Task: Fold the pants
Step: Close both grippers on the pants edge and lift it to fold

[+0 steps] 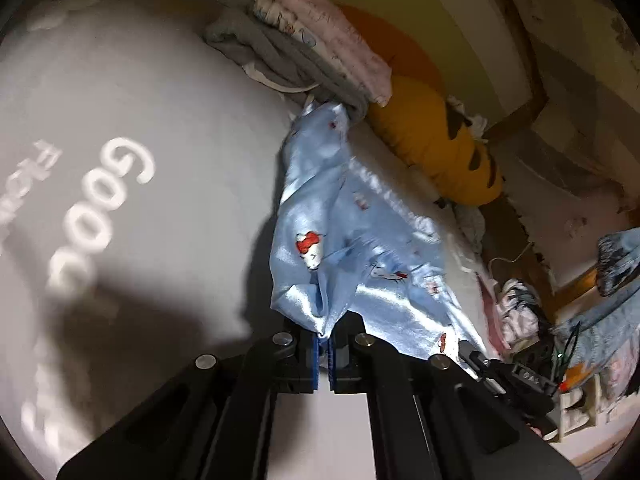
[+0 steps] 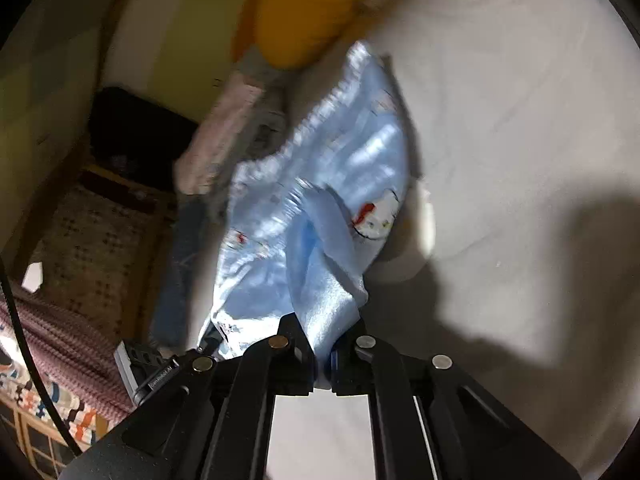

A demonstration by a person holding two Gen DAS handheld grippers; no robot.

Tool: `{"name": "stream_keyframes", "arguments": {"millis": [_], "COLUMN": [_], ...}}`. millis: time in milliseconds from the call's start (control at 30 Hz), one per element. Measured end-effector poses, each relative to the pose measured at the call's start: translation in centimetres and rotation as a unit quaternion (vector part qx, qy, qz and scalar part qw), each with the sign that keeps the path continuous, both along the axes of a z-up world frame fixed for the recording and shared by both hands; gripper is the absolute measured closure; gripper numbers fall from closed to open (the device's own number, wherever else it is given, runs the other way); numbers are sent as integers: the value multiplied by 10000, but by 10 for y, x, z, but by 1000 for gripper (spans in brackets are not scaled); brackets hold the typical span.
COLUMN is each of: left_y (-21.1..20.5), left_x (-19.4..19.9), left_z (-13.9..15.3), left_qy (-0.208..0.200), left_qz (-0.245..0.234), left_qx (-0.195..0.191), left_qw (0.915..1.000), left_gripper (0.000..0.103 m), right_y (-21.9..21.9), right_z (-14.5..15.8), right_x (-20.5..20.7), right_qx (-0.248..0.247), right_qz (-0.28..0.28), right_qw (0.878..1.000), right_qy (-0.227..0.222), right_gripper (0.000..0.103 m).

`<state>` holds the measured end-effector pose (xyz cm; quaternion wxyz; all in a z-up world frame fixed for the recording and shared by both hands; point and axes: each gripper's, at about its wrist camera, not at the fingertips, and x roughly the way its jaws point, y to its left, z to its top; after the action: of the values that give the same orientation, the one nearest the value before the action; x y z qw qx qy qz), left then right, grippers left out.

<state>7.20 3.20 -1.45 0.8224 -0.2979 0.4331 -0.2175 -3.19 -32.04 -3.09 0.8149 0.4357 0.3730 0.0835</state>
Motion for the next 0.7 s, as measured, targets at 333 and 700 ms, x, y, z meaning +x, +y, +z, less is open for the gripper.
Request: {"name": "stream_keyframes", "arguments": {"millis": [333,700], "left_y": [18,-44], "left_x": [-83,3], "left_z": [5,76], "left_qy": [380,-371], "left_qz": [687,1030], "left_qx": [208,1218], "left_qw": [9967,9865], "left_gripper": [101,101], "right_y": [20,-3], "right_z": [2,33], "right_x": [-72,30], "right_qx": [341,511], "right_qz": [-156,-894], "right_qw": [9981,9946], "right_qy": [481,130], "right_gripper": [98,98]}}
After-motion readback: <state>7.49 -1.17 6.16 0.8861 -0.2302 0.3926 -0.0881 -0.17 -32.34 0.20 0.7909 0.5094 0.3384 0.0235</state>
